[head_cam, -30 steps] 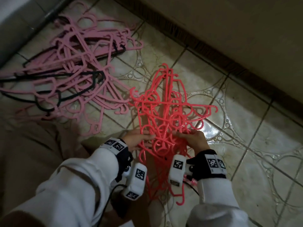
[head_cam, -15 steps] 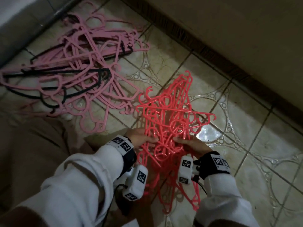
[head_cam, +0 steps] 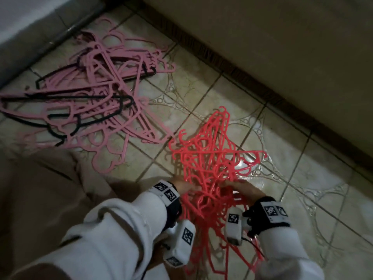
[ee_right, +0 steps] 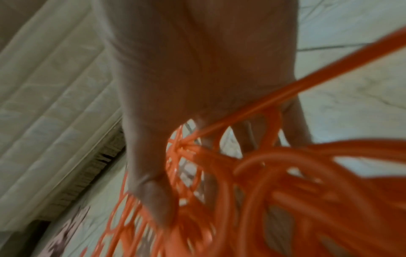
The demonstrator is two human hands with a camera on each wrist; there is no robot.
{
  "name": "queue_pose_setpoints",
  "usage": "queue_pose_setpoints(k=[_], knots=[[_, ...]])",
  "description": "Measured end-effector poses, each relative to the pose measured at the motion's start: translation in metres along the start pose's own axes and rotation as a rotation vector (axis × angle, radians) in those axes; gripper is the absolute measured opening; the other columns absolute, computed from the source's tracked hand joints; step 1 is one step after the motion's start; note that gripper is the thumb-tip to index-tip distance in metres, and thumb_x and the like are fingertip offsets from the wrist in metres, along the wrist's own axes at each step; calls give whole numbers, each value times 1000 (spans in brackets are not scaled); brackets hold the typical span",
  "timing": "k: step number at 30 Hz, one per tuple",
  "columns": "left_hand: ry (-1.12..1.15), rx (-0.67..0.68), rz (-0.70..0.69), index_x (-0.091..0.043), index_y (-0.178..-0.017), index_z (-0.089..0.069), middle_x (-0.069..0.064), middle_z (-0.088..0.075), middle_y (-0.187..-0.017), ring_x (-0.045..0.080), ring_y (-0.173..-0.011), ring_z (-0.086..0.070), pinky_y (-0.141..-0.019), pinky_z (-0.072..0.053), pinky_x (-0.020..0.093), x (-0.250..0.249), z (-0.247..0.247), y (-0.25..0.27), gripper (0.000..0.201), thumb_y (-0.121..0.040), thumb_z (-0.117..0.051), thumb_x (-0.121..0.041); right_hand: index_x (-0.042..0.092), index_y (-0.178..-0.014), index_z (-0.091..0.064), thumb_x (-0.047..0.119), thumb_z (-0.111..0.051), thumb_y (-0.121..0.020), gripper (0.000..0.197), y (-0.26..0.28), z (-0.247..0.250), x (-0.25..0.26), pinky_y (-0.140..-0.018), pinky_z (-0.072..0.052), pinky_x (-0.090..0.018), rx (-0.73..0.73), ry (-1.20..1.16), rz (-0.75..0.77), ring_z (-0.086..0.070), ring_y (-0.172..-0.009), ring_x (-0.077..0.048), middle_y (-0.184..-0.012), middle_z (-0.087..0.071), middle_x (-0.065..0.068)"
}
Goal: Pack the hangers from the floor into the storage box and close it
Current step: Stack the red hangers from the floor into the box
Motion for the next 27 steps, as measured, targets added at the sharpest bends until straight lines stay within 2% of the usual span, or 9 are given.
queue_pose_setpoints(k=[3, 6, 7, 11, 14, 15, 19, 24, 27], knots=[[42, -4, 36, -10, -123, -54, 8, -57, -125, 23, -114, -55, -90, -47, 28, 15, 5, 0, 49, -83, -66, -36, 8, -89, -67, 20, -70, -75, 18, 3, -15, -4, -67, -50, -27, -14, -44, 36, -65, -69, -17, -75, -70, -4], [179, 31, 53, -18, -90, -58, 2, -60, -95, 10, -81, -55, -61, -46, 20, 26, 6, 0, 13, -85, -65, -28, 8, -90, -67, 16, -69, -76, 17, 0, -22, -2, -59, -50, -23, -13, -88, 45, -66, -63, -14, -74, -70, -4], [224, 35, 64, -18, -85, -57, 1, -60, -89, 9, -76, -53, -59, -42, 20, 29, 8, -2, 10, -85, -65, -24, 8, -89, -67, 15, -69, -77, 15, -1, -24, 1, -54, -49, -21, -7, -103, 45, -66, -61, -13, -74, -70, -4], [370, 80, 44, -19, -82, -56, -2, -57, -83, 10, -75, -53, -59, -44, 18, 34, 8, -8, 11, -85, -65, -15, 11, -88, -65, 16, -69, -76, 14, -7, -29, 4, -56, -44, -21, 21, -131, 2, -63, -57, -9, -70, -67, 0], [463, 37, 3, -17, -89, -59, 4, -64, -98, 20, -108, -58, -84, -46, 29, 32, 15, -10, 13, -83, -66, -7, 9, -92, -65, 20, -70, -74, 21, -10, -33, 4, -61, -44, -25, 33, -146, 7, -62, -63, -14, -75, -66, -3], [489, 31, -15, -17, -90, -60, 5, -64, -98, 22, -108, -58, -82, -47, 29, 29, 15, -10, 15, -83, -66, -5, 9, -91, -65, 21, -70, -74, 22, -10, -32, 4, -60, -46, -25, 21, -151, 26, -62, -64, -16, -77, -67, -4], [562, 78, -45, -15, -80, -53, 2, -58, -80, 13, -81, -57, -61, -48, 19, 9, -5, -3, 18, -88, -58, 0, 8, -95, -68, 23, -73, -73, 27, -4, -11, 4, -48, -48, -21, -72, -245, 125, -64, -56, -16, -72, -70, -5], [510, 108, -83, -15, -82, -57, 0, -62, -80, 13, -80, -60, -77, -50, 25, -7, -35, 1, 10, -85, -64, -8, 12, -88, -71, 34, -73, -67, 31, 16, 27, 10, -73, -48, -37, -116, -218, 236, -65, -67, -25, -81, -71, -13], [524, 97, -171, -12, -89, -60, 1, -64, -81, 10, -74, -62, -68, -52, 20, -23, -36, 8, 10, -83, -66, -6, 15, -86, -70, 26, -69, -76, 15, 33, 42, 29, -68, -47, -33, -155, -179, 334, -65, -60, -17, -75, -72, -5]])
Point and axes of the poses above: each hand's wrist, its own y-axis away from the middle knuckle, its own z-axis out of the back of the hand, x = y × z, the point moved 9 cm from there along -y, towards the middle knuckle
